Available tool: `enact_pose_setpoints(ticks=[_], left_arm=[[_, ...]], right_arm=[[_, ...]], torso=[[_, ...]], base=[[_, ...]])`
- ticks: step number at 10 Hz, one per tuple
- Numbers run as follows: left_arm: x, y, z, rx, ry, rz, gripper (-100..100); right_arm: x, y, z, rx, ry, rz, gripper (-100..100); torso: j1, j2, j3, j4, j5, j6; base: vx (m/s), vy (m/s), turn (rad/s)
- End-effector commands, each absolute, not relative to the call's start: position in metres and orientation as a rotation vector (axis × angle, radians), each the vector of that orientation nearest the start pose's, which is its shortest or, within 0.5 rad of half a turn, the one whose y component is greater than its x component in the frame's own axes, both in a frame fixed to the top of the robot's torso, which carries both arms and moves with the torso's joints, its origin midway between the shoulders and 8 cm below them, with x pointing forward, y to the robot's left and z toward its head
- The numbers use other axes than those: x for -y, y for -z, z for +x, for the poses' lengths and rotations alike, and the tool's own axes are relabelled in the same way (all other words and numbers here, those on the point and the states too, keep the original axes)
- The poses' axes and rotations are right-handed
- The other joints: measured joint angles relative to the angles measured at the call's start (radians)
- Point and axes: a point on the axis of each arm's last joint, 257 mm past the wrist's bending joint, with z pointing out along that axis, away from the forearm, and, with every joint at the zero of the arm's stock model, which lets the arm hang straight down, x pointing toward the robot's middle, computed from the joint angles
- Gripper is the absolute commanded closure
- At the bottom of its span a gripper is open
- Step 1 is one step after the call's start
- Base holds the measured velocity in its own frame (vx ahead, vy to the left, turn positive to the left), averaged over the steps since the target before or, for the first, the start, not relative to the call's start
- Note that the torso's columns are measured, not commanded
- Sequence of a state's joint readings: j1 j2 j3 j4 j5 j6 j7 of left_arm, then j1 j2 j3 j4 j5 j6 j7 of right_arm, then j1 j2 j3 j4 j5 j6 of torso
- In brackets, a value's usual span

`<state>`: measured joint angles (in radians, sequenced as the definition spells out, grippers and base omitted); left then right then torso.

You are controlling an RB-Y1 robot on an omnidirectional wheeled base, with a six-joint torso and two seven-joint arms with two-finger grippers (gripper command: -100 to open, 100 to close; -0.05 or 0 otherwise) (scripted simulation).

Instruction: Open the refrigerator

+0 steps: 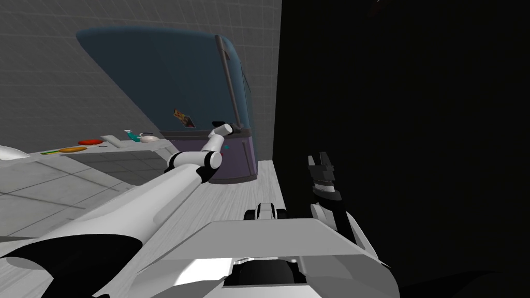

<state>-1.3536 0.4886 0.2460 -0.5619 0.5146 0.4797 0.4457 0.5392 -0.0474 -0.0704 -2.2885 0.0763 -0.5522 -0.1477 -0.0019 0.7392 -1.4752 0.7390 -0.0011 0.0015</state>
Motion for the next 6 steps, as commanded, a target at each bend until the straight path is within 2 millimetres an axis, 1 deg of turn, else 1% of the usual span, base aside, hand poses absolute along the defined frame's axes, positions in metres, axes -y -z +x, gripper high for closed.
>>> enact_pose_setpoints(ticks=[1,2,3,4,5,6], left_arm=[[-0.291,-0.128,0.773,-0.817,1.764,-1.796,100],[-0.294,-0.128,0.774,-0.807,1.761,-1.801,100],[-0.319,-0.128,0.770,-0.772,1.736,-1.804,100],[-0.319,-0.128,0.770,-0.772,1.736,-1.804,100],[-0.344,-0.128,0.766,-0.733,1.714,-1.807,100],[-0.345,-0.107,0.768,-0.741,1.687,-1.854,100]], right_arm=[[0.288,-0.026,0.329,-0.648,-1.319,0.600,0],[0.288,-0.026,0.329,-0.648,-1.319,0.600,0],[0.288,-0.026,0.329,-0.648,-1.319,0.600,0],[0.287,-0.027,0.329,-0.646,-1.322,0.596,0],[0.288,-0.027,0.330,-0.647,-1.322,0.597,0],[0.288,-0.027,0.330,-0.646,-1.322,0.597,0]], torso=[[0.000,0.000,0.000,0.000,0.000,0.000],[0.000,0.000,0.000,0.000,0.000,0.000],[0.001,0.000,0.000,0.000,0.000,0.001],[0.007,0.008,0.005,-0.001,0.002,0.006],[0.006,0.009,0.006,0.001,0.002,0.004],[0.004,0.010,0.006,0.003,0.001,0.000]], base=[[0.002,-0.044,0.102],[0.000,-0.019,0.031],[-0.138,0.139,-0.303],[-0.211,0.236,-0.373],[-0.295,0.245,-0.368],[-0.283,0.261,-0.435]])
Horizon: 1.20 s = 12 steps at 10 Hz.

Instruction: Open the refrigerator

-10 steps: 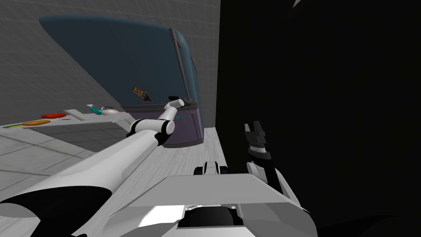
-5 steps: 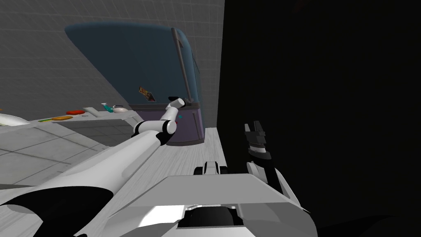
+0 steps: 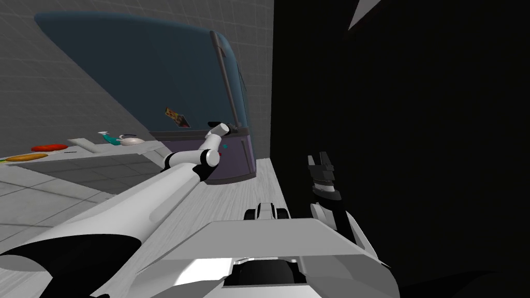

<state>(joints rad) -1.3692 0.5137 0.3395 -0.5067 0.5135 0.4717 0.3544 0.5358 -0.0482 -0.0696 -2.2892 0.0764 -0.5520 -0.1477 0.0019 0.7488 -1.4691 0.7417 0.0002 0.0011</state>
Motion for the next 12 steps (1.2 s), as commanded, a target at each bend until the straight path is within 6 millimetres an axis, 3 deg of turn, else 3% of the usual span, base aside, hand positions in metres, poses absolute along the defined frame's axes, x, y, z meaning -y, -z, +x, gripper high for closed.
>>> enact_pose_setpoints(ticks=[1,3,4,5,6,7,8,9,10,11,12], left_arm=[[-0.346,-0.104,0.768,-0.742,1.683,-1.861,100],[-0.344,-0.128,0.766,-0.733,1.714,-1.807,100],[-0.369,-0.129,0.761,-0.694,1.691,-1.809,100],[-0.369,-0.129,0.761,-0.694,1.691,-1.809,100],[-0.394,-0.130,0.755,-0.655,1.667,-1.811,100],[-0.394,-0.130,0.755,-0.655,1.667,-1.811,100],[-0.419,-0.131,0.748,-0.615,1.642,-1.813,100],[-0.419,-0.131,0.748,-0.615,1.642,-1.813,100],[-0.443,-0.132,0.741,-0.576,1.616,-1.813,100],[-0.443,-0.132,0.741,-0.576,1.616,-1.813,100],[-0.468,-0.133,0.732,-0.536,1.590,-1.813,100]], right_arm=[[0.288,-0.027,0.330,-0.647,-1.322,0.597,0],[0.288,-0.027,0.329,-0.647,-1.322,0.597,0],[0.288,-0.027,0.329,-0.647,-1.322,0.597,0],[0.288,-0.027,0.329,-0.646,-1.322,0.597,0],[0.288,-0.027,0.329,-0.647,-1.322,0.597,0],[0.288,-0.027,0.330,-0.646,-1.322,0.597,0],[0.288,-0.027,0.330,-0.647,-1.322,0.597,0],[0.288,-0.027,0.330,-0.647,-1.322,0.597,0],[0.288,-0.027,0.330,-0.647,-1.322,0.597,0],[0.288,-0.027,0.330,-0.647,-1.322,0.597,0],[0.288,-0.027,0.330,-0.647,-1.322,0.597,0]], torso=[[-0.002,-0.005,-0.003,-0.002,-0.001,0.001],[-0.011,-0.023,-0.015,-0.007,-0.003,-0.001],[-0.011,-0.023,-0.015,-0.008,-0.003,0.000],[0.000,-0.013,-0.009,-0.006,0.000,0.003],[0.001,-0.008,-0.005,-0.004,0.001,0.004],[0.000,-0.001,-0.001,-0.002,0.001,0.001],[0.000,-0.004,-0.002,-0.001,0.000,-0.001],[-0.002,-0.007,-0.004,-0.002,0.000,-0.002],[-0.001,-0.010,-0.006,-0.003,0.000,-0.001],[-0.003,-0.014,-0.009,-0.005,0.000,-0.001],[-0.003,-0.015,-0.010,-0.005,-0.001,-0.001]], base=[[-0.153,0.188,-0.159],[-0.003,0.030,0.027],[-0.111,0.118,-0.249],[-0.185,0.165,-0.354],[-0.312,0.199,-0.417],[-0.308,0.218,-0.462],[-0.336,0.177,-0.377],[-0.346,0.192,-0.386],[-0.306,0.152,-0.465],[-0.298,0.124,-0.454],[-0.374,0.113,-0.504]])
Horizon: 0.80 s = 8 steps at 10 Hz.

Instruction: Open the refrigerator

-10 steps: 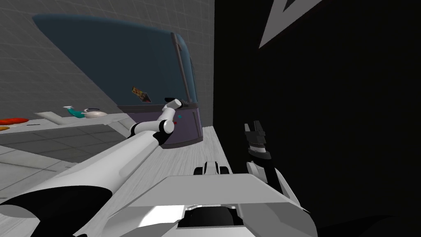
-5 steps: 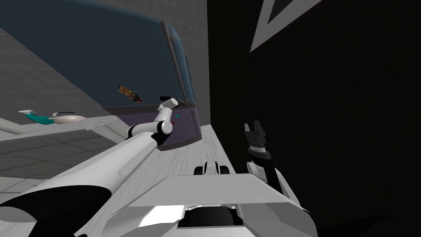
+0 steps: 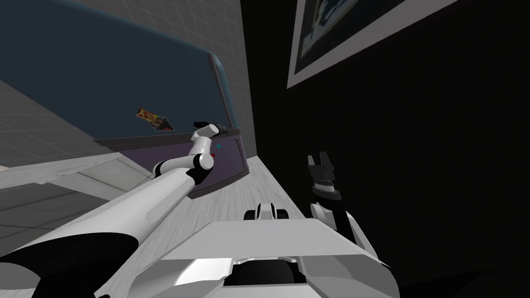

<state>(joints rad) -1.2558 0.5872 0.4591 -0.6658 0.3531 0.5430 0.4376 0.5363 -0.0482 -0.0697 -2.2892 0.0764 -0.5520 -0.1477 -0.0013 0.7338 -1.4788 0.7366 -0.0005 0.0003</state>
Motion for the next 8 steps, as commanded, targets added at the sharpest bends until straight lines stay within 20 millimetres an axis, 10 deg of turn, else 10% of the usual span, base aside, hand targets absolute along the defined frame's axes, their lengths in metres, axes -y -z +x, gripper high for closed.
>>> enact_pose_setpoints(ticks=[1,8], left_arm=[[-0.468,-0.130,0.732,-0.537,1.587,-1.819,100],[-0.541,-0.133,0.701,-0.417,1.503,-1.816,100]], right_arm=[[0.288,-0.027,0.330,-0.647,-1.322,0.597,0],[0.288,-0.027,0.330,-0.647,-1.322,0.597,0]], torso=[[0.000,0.005,0.003,0.001,0.000,0.000],[-0.001,0.006,0.004,0.002,0.000,-0.001]], base=[[-0.323,0.131,-0.377],[-0.299,0.066,-0.322]])
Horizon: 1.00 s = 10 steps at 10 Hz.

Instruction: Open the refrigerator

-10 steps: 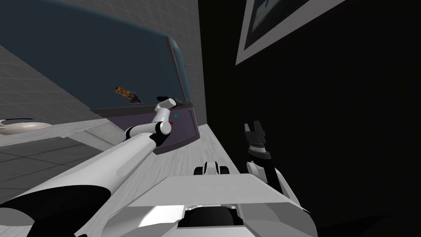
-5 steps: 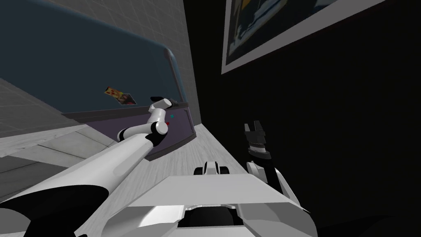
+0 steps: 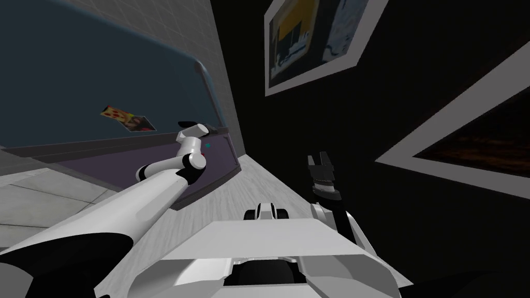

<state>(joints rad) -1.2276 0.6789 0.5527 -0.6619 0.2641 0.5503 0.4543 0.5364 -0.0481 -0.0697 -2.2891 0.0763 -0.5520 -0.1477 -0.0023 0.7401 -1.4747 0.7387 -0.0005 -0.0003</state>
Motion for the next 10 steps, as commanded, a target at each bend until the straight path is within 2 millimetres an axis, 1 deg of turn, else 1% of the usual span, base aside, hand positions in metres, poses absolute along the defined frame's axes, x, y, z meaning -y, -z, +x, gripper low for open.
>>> enact_pose_setpoints(ticks=[1,2,4,6,10], left_arm=[[-0.539,-0.134,0.704,-0.424,1.507,-1.808,100],[-0.542,-0.134,0.702,-0.400,1.522,-1.818,-100],[-0.546,-0.136,0.700,-0.379,1.536,-1.822,-100],[-0.550,-0.137,0.698,-0.354,1.552,-1.828,-100],[-0.559,-0.139,0.694,-0.298,1.588,-1.839,-100]], right_arm=[[0.288,-0.027,0.330,-0.647,-1.322,0.597,0],[0.288,-0.027,0.329,-0.647,-1.321,0.597,0],[0.288,-0.027,0.329,-0.648,-1.320,0.598,0],[0.288,-0.027,0.329,-0.648,-1.320,0.598,0],[0.288,-0.027,0.329,-0.648,-1.320,0.598,0]], torso=[[0.003,-0.002,-0.001,-0.001,0.000,0.001],[0.004,-0.012,-0.007,-0.003,0.001,-0.002],[0.006,-0.021,-0.014,-0.007,0.002,0.001],[0.001,-0.005,-0.003,-0.002,0.000,0.000],[0.004,0.001,0.000,0.000,0.001,0.000]], base=[[-0.159,0.026,-0.089],[0.095,0.058,0.001],[0.195,0.072,-0.024],[0.214,0.050,-0.011],[0.215,0.086,-0.015]])
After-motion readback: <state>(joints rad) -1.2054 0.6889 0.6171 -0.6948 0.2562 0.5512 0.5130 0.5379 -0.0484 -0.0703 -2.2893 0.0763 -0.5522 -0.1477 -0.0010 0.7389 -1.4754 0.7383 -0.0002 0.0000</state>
